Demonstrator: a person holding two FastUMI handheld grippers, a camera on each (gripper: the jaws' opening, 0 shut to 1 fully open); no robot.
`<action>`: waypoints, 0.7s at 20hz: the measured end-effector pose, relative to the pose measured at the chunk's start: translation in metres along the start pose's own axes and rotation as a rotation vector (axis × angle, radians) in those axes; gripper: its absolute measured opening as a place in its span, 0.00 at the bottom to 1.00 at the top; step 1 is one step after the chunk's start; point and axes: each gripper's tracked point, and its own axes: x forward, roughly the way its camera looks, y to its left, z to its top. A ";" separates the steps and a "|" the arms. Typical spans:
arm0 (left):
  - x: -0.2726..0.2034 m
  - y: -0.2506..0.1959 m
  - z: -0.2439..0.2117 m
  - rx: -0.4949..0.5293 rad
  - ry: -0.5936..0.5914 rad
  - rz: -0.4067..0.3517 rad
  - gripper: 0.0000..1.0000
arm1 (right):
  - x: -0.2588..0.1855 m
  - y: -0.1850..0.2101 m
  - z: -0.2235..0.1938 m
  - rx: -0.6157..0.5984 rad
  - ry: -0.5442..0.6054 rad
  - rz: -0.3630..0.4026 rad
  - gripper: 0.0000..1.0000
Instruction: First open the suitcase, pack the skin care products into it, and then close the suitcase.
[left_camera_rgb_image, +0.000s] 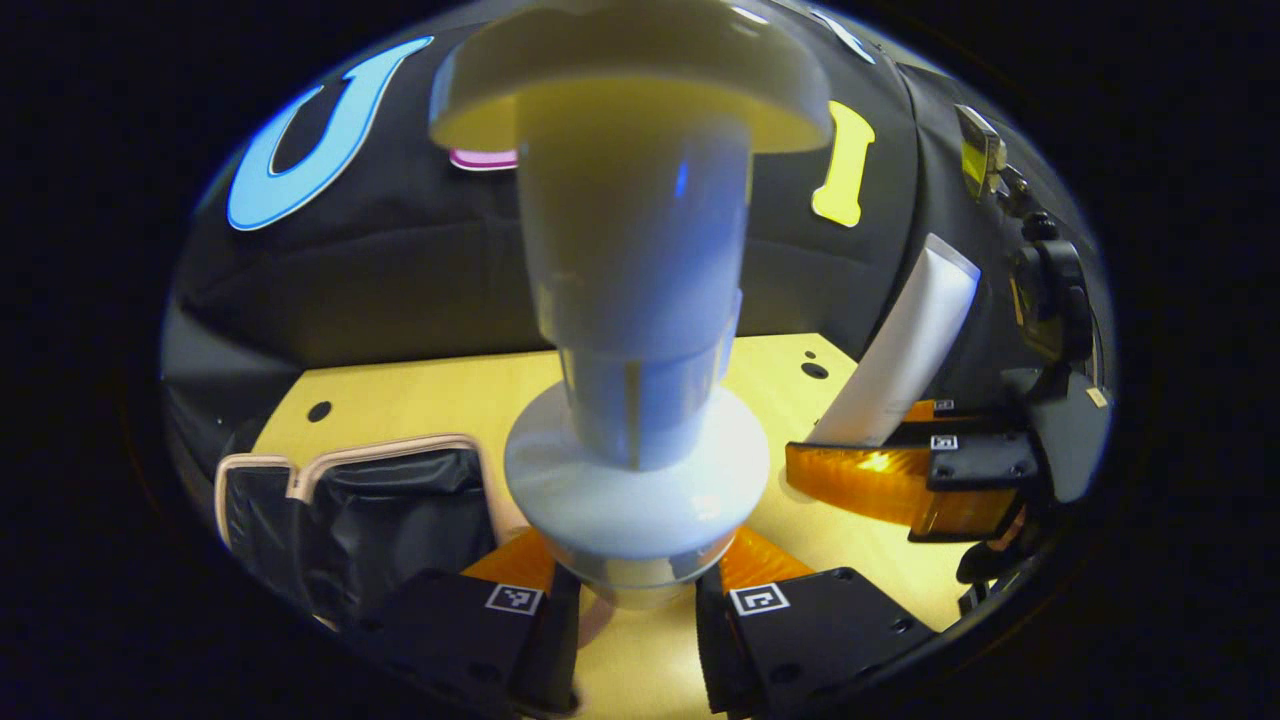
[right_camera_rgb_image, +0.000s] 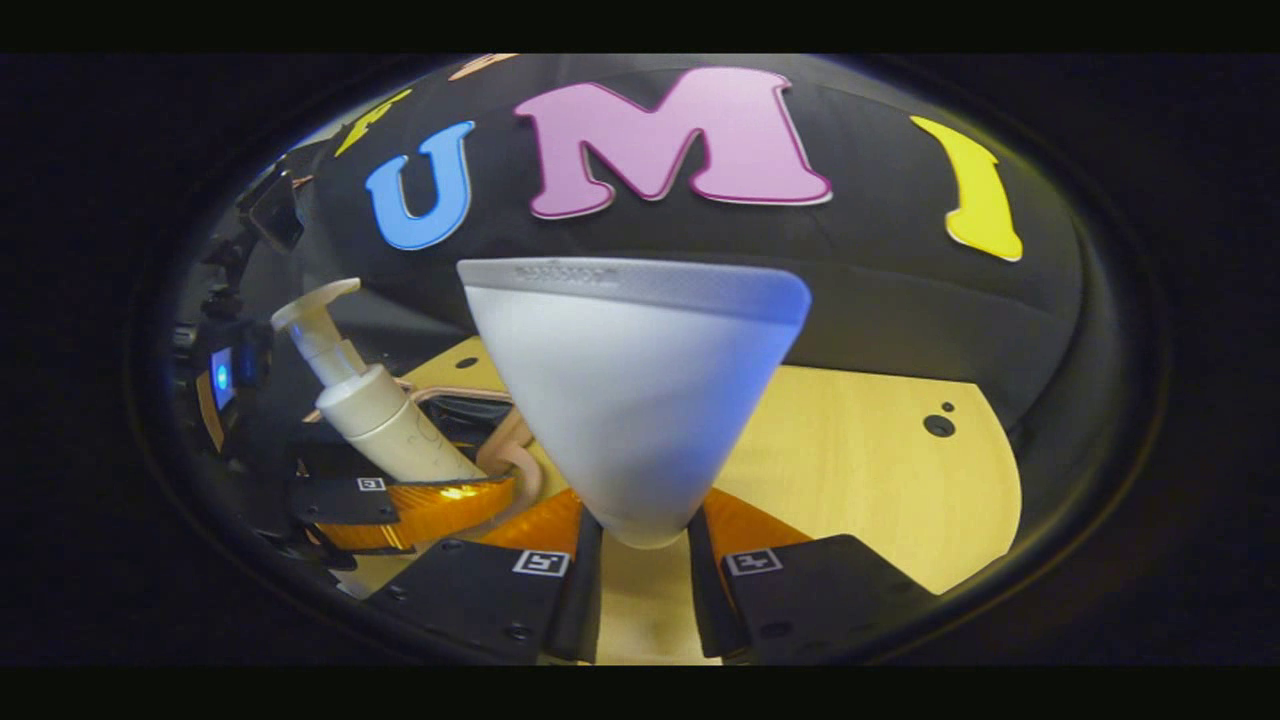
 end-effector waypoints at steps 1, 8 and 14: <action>-0.011 0.013 0.002 -0.007 0.013 0.009 0.53 | 0.001 0.017 0.003 -0.005 0.006 0.021 0.41; -0.081 0.123 -0.031 -0.089 0.202 0.048 0.53 | 0.022 0.134 -0.003 0.003 0.114 0.159 0.41; -0.071 0.177 -0.091 -0.142 0.485 0.044 0.53 | 0.049 0.201 -0.040 0.077 0.317 0.238 0.41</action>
